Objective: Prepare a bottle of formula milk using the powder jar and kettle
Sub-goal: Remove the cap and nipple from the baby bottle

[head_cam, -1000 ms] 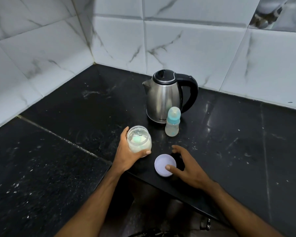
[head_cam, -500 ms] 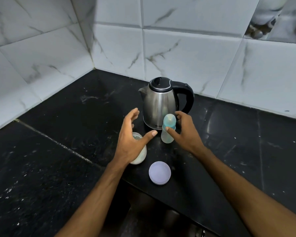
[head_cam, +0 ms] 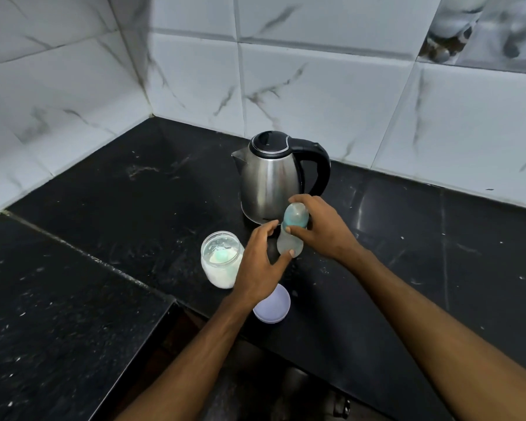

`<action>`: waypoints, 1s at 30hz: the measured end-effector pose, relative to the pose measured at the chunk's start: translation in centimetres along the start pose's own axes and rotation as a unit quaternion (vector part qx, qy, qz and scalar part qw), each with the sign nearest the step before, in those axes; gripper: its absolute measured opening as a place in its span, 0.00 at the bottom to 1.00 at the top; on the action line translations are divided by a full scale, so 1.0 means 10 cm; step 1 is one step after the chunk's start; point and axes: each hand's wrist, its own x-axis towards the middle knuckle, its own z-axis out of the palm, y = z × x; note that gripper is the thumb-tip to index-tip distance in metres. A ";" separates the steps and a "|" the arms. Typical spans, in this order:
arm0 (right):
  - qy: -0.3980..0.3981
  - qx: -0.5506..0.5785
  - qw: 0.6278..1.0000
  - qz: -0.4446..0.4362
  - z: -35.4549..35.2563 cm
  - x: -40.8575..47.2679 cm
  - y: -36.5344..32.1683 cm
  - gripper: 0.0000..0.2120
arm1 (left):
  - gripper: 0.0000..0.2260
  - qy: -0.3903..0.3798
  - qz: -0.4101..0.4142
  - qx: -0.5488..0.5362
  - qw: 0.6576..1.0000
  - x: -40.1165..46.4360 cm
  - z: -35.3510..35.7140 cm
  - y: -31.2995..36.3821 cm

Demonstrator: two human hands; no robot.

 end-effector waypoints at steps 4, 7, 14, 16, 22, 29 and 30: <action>0.001 0.000 1.000 0.004 -0.01 -0.21 0.02 0.28 | 0.31 -0.013 -0.040 -0.013 0.999 0.06 0.22 -0.03; 0.003 0.009 1.000 0.010 0.02 -0.33 0.01 0.28 | 0.30 -0.018 -0.054 -0.022 0.998 0.12 0.37 -0.03; -0.001 0.010 1.000 0.026 0.07 -0.44 -0.02 0.29 | 0.25 -0.043 -0.066 0.018 0.997 0.16 0.48 -0.09; -0.004 0.010 1.000 0.028 0.07 -0.44 -0.03 0.29 | 0.25 -0.052 -0.065 0.036 0.996 0.17 0.45 -0.10; -0.001 -0.008 0.999 0.035 0.09 -0.39 -0.07 0.28 | 0.25 -0.065 -0.057 0.057 0.995 0.20 0.41 -0.11; 0.027 0.006 0.999 0.015 0.13 -0.40 -0.03 0.26 | 0.27 -0.067 -0.066 0.054 0.994 0.21 0.43 -0.11; 0.030 0.011 0.999 0.012 0.13 -0.40 -0.02 0.26 | 0.26 -0.068 -0.065 0.054 0.994 0.21 0.42 -0.11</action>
